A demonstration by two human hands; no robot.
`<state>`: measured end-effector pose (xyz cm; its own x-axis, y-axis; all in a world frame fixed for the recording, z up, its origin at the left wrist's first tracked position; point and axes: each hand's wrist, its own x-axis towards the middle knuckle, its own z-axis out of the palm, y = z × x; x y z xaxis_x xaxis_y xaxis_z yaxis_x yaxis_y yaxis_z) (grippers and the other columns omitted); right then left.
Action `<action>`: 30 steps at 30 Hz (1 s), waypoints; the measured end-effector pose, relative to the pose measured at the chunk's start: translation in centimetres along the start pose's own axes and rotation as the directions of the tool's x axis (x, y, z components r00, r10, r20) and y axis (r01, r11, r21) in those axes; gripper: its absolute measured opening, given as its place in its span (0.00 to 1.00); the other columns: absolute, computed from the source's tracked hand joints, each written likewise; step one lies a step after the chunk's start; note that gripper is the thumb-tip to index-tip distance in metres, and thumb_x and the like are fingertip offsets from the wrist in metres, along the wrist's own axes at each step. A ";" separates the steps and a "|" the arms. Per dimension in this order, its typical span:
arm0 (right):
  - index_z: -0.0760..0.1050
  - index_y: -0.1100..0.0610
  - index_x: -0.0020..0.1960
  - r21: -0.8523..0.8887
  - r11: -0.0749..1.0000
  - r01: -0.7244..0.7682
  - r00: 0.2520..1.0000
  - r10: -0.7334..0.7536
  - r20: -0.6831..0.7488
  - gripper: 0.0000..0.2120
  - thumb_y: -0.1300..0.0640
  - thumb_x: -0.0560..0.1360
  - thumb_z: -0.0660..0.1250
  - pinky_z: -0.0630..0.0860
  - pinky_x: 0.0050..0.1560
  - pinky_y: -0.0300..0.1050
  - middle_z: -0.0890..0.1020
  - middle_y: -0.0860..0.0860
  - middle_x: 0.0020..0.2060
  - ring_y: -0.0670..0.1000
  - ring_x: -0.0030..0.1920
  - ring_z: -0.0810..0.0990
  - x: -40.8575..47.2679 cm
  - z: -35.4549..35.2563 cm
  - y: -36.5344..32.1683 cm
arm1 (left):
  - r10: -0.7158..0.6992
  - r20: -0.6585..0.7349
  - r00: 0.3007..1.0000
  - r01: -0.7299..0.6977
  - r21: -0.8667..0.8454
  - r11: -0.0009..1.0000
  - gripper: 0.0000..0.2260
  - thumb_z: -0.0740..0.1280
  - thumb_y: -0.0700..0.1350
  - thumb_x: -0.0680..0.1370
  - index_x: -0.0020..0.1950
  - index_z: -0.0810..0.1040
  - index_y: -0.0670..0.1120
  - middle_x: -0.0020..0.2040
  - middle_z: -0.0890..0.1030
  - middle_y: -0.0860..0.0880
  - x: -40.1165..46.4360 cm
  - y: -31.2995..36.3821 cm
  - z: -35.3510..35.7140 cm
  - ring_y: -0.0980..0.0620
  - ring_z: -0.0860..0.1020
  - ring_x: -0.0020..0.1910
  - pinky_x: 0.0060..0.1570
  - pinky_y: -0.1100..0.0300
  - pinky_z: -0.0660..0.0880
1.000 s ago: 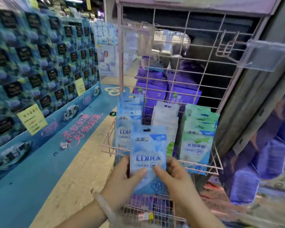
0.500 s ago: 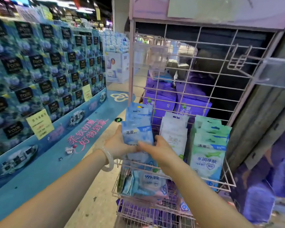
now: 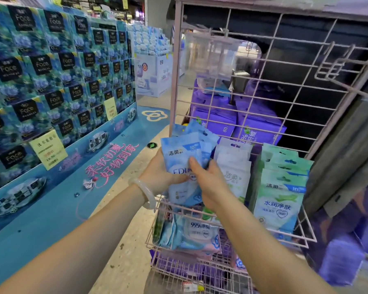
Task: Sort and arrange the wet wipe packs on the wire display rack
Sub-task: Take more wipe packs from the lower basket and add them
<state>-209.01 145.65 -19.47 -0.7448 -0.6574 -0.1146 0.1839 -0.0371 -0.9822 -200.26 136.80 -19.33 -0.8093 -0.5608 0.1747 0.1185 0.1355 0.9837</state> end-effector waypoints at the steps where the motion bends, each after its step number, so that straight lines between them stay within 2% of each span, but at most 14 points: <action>1: 0.67 0.61 0.65 -0.002 1.000 0.013 1.000 -0.013 0.009 0.20 0.59 0.75 0.65 0.77 0.57 0.56 0.78 0.59 0.59 0.58 0.57 0.79 -0.1 0.1 0.2 | 0.000 0.014 1.000 -0.001 0.020 1.000 0.30 0.66 0.21 0.68 0.68 0.65 0.36 0.56 0.79 0.45 0.1 0.0 -0.1 0.55 0.82 0.49 0.43 0.67 0.79; 3: 0.65 0.61 0.65 -0.047 0.998 0.051 0.998 -0.049 0.044 0.21 0.62 0.74 0.66 0.76 0.59 0.58 0.78 0.60 0.59 0.59 0.58 0.78 -0.2 0.4 0.3 | 0.018 0.040 0.999 -0.020 0.071 0.997 0.35 0.65 0.21 0.68 0.71 0.61 0.39 0.60 0.76 0.43 0.2 0.3 -0.2 0.49 0.78 0.56 0.48 0.63 0.79; 6: 0.64 0.61 0.65 -0.119 0.988 0.098 0.993 -0.089 0.073 0.23 0.64 0.73 0.68 0.77 0.57 0.53 0.79 0.58 0.58 0.56 0.57 0.79 -0.2 0.8 0.3 | 0.014 0.076 0.997 -0.021 0.090 0.996 0.37 0.64 0.21 0.69 0.74 0.57 0.42 0.65 0.73 0.42 0.6 0.8 -0.4 0.47 0.75 0.61 0.52 0.62 0.77; 8: 0.66 0.60 0.65 -0.143 0.985 0.100 0.994 -0.092 0.066 0.25 0.62 0.70 0.71 0.77 0.57 0.52 0.79 0.58 0.58 0.55 0.57 0.79 -0.3 0.8 0.7 | -0.048 0.084 0.995 0.029 0.210 0.977 0.42 0.69 0.26 0.69 0.76 0.50 0.43 0.72 0.66 0.42 0.8 0.4 -0.7 0.44 0.69 0.69 0.60 0.62 0.70; 10: 0.66 0.59 0.65 -0.150 0.985 0.090 0.995 -0.084 0.050 0.31 0.59 0.67 0.75 0.77 0.59 0.52 0.80 0.56 0.58 0.53 0.57 0.80 -0.3 0.6 0.9 | -0.163 0.011 0.987 0.153 0.285 0.946 0.51 0.73 0.32 0.68 0.77 0.39 0.46 0.77 0.57 0.45 0.6 -0.3 -1.5 0.45 0.61 0.74 0.67 0.60 0.61; 12: 0.62 0.57 0.67 -0.126 0.988 0.089 0.994 -0.081 0.071 0.36 0.57 0.64 0.77 0.77 0.59 0.51 0.79 0.53 0.59 0.51 0.57 0.80 0.1 0.5 0.7 | -0.212 0.006 0.977 0.207 0.192 0.959 0.55 0.74 0.33 0.67 0.76 0.34 0.47 0.75 0.59 0.51 0.5 -0.6 -2.1 0.49 0.66 0.71 0.65 0.55 0.70; 14: 0.60 0.56 0.68 -0.090 0.991 0.095 0.987 -0.082 0.139 0.37 0.61 0.65 0.76 0.78 0.55 0.48 0.79 0.54 0.59 0.51 0.56 0.80 0.3 0.9 0.3 | -0.216 0.032 0.976 0.212 0.112 0.971 0.50 0.72 0.29 0.68 0.76 0.40 0.42 0.70 0.70 0.48 0.8 -0.6 -2.3 0.51 0.74 0.61 0.59 0.55 0.75; 17: 0.61 0.57 0.68 -0.120 0.981 0.154 0.965 -0.123 0.233 0.36 0.65 0.65 0.75 0.78 0.56 0.51 0.79 0.56 0.59 0.53 0.56 0.80 0.5 1.7 0.4 | -0.157 0.027 0.987 0.157 0.006 0.988 0.41 0.71 0.25 0.66 0.74 0.55 0.40 0.67 0.73 0.38 1.2 -0.9 -2.2 0.43 0.75 0.62 0.63 0.45 0.72; 20: 0.61 0.56 0.68 -0.168 0.968 0.189 0.955 -0.141 0.262 0.36 0.64 0.65 0.76 0.79 0.54 0.47 0.78 0.54 0.59 0.51 0.57 0.80 0.6 1.6 0.8 | -0.136 0.006 0.991 0.136 -0.029 0.990 0.41 0.73 0.31 0.63 0.72 0.59 0.42 0.65 0.75 0.39 1.4 -1.5 -2.4 0.42 0.76 0.62 0.60 0.46 0.75; 23: 0.60 0.58 0.69 -0.166 0.981 0.104 0.967 -0.060 0.248 0.35 0.64 0.67 0.73 0.79 0.50 0.41 0.78 0.55 0.59 0.50 0.55 0.80 0.6 1.5 1.3 | -0.180 0.030 0.983 0.172 0.180 0.969 0.49 0.77 0.42 0.60 0.75 0.53 0.43 0.70 0.70 0.41 1.8 -2.3 -2.9 0.42 0.68 0.71 0.71 0.41 0.62; 25: 0.59 0.59 0.70 -0.159 0.986 0.042 0.976 -0.006 0.218 0.34 0.63 0.69 0.72 0.78 0.55 0.48 0.77 0.58 0.62 0.55 0.59 0.78 0.6 1.6 1.2 | -0.231 0.045 0.972 0.196 0.389 0.900 0.58 0.75 0.53 0.52 0.76 0.50 0.43 0.74 0.64 0.42 1.8 -2.0 -3.2 0.41 0.60 0.75 0.74 0.43 0.55; 27: 0.60 0.60 0.69 -0.133 0.991 0.013 0.983 0.011 0.183 0.31 0.59 0.71 0.70 0.73 0.63 0.55 0.76 0.59 0.63 0.56 0.62 0.77 0.4 2.0 0.4 | -0.299 0.049 0.953 0.235 0.501 0.833 0.65 0.76 0.60 0.49 0.77 0.45 0.45 0.78 0.55 0.43 1.8 -1.5 -3.8 0.43 0.53 0.77 0.74 0.45 0.54; 29: 0.62 0.60 0.68 -0.216 0.976 0.036 0.992 -0.008 0.128 0.31 0.52 0.72 0.69 0.72 0.65 0.53 0.76 0.56 0.64 0.53 0.63 0.76 -0.4 2.2 -0.5 | -0.353 0.052 0.934 0.275 0.524 0.806 0.66 0.75 0.65 0.51 0.77 0.38 0.49 0.79 0.47 0.48 0.6 -1.6 -4.0 0.49 0.46 0.78 0.75 0.46 0.52; 30: 0.63 0.60 0.67 -0.263 0.962 0.074 0.994 -0.050 0.095 0.29 0.49 0.72 0.68 0.73 0.64 0.48 0.77 0.54 0.62 0.48 0.62 0.76 -0.9 1.9 -1.0 | -0.347 0.020 0.937 0.301 0.456 0.838 0.64 0.75 0.66 0.55 0.76 0.37 0.49 0.79 0.45 0.50 -0.2 -2.0 -4.2 0.51 0.46 0.78 0.75 0.47 0.52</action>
<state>-207.29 144.86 -18.11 -0.6886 -0.7234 -0.0506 -0.0468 0.1140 -0.9924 -197.93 133.25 -21.15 -0.8115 -0.5563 -0.1789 -0.4064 0.3174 0.8568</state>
